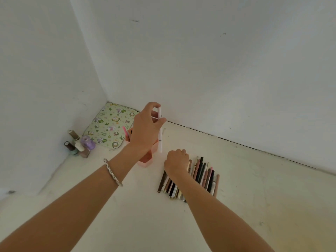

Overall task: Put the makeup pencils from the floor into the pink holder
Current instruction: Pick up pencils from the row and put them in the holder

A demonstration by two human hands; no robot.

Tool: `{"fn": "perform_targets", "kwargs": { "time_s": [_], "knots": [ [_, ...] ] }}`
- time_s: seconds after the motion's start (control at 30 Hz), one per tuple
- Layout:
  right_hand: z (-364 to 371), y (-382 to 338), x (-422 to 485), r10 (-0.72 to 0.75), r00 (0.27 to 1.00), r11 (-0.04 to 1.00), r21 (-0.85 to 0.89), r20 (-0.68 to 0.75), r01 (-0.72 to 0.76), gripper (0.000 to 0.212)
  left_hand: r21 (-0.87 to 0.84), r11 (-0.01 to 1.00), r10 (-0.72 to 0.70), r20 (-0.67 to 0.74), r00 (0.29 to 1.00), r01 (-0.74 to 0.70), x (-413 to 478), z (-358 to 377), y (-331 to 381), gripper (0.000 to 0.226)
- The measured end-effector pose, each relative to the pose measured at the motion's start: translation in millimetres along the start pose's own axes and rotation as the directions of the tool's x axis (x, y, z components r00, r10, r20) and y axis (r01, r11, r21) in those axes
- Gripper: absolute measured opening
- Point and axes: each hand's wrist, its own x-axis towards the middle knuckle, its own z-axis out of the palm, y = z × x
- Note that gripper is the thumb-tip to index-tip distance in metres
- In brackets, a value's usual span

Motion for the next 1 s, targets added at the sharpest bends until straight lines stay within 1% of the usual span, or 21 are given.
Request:
{"fn": "perform_targets", "kwargs": {
  "time_s": [0.03,0.07,0.13,0.23,0.3,0.33,0.4,0.47,0.57,0.63,0.7,0.73,0.77,0.8,0.87,0.93,1.0],
  "knots": [
    [1,-2,0,0.010,1.000,1.000,0.024,0.009,-0.011,0.016,-0.007,1.000,-0.002,0.003,1.000,0.002,-1,0,-1,0.035],
    [1,-3,0,0.028,0.999,0.996,0.083,0.017,-0.029,0.016,-0.019,1.000,-0.002,0.005,1.000,0.002,-1,-1,-1,0.035],
    [-6,-3,0,0.077,0.997,0.957,0.278,0.032,-0.083,0.016,-0.030,0.999,0.012,-0.006,1.000,-0.012,-1,-2,-1,0.035],
    [-33,6,10,0.153,0.988,0.802,0.583,0.009,-0.129,0.021,-0.016,0.999,0.044,-0.099,0.994,-0.046,6,-12,-1,0.035],
    [-60,14,18,0.202,0.977,0.703,0.705,-0.073,-0.093,0.019,-0.058,0.997,0.038,-0.207,0.978,-0.051,16,-27,-2,0.035],
    [-73,17,21,0.227,0.964,0.665,0.745,-0.141,-0.048,0.017,-0.077,0.996,0.031,-0.268,0.963,-0.054,21,-35,-3,0.035],
    [-96,21,23,0.276,0.916,0.583,0.808,-0.292,0.081,0.013,-0.101,0.993,0.022,-0.364,0.931,-0.063,26,-51,-11,0.036],
    [-112,20,21,0.305,0.853,0.501,0.833,-0.422,0.233,0.012,-0.091,0.994,0.026,-0.394,0.919,-0.066,22,-59,-22,0.035],
    [-124,11,13,0.296,0.777,0.447,0.799,-0.556,0.402,0.021,-0.010,0.998,0.050,-0.346,0.937,-0.057,10,-55,-43,0.031],
    [-126,3,7,0.279,0.747,0.425,0.775,-0.604,0.468,0.018,0.067,0.996,0.072,-0.284,0.956,-0.055,0,-50,-59,0.024],
    [-126,-5,3,0.259,0.724,0.412,0.751,-0.639,0.516,0.015,0.187,0.981,0.094,-0.205,0.974,-0.055,-7,-46,-73,0.016],
    [-125,-9,1,0.248,0.716,0.403,0.741,-0.653,0.537,0.014,0.260,0.964,0.107,-0.192,0.976,-0.054,-9,-45,-78,0.013],
    [-125,-14,-1,0.236,0.710,0.388,0.734,-0.663,0.556,0.014,0.311,0.949,0.119,-0.214,0.970,-0.048,-10,-47,-80,0.012],
    [-124,-19,-2,0.225,0.707,0.376,0.729,-0.671,0.572,0.014,0.327,0.944,0.130,-0.259,0.957,-0.040,-10,-50,-81,0.013],
    [-122,-30,-3,0.188,0.707,0.384,0.714,-0.682,0.586,0.014,0.282,0.959,0.133,-0.332,0.934,-0.036,-7,-59,-75,0.018],
    [-115,-42,-2,0.121,0.720,0.443,0.686,-0.683,0.577,0.015,0.228,0.973,0.121,-0.342,0.932,-0.043,-3,-67,-66,0.024],
    [-105,-51,0,0.045,0.760,0.524,0.663,-0.648,0.535,0.014,0.177,0.983,0.110,-0.325,0.939,-0.054,-3,-71,-57,0.026]
  ]
}}
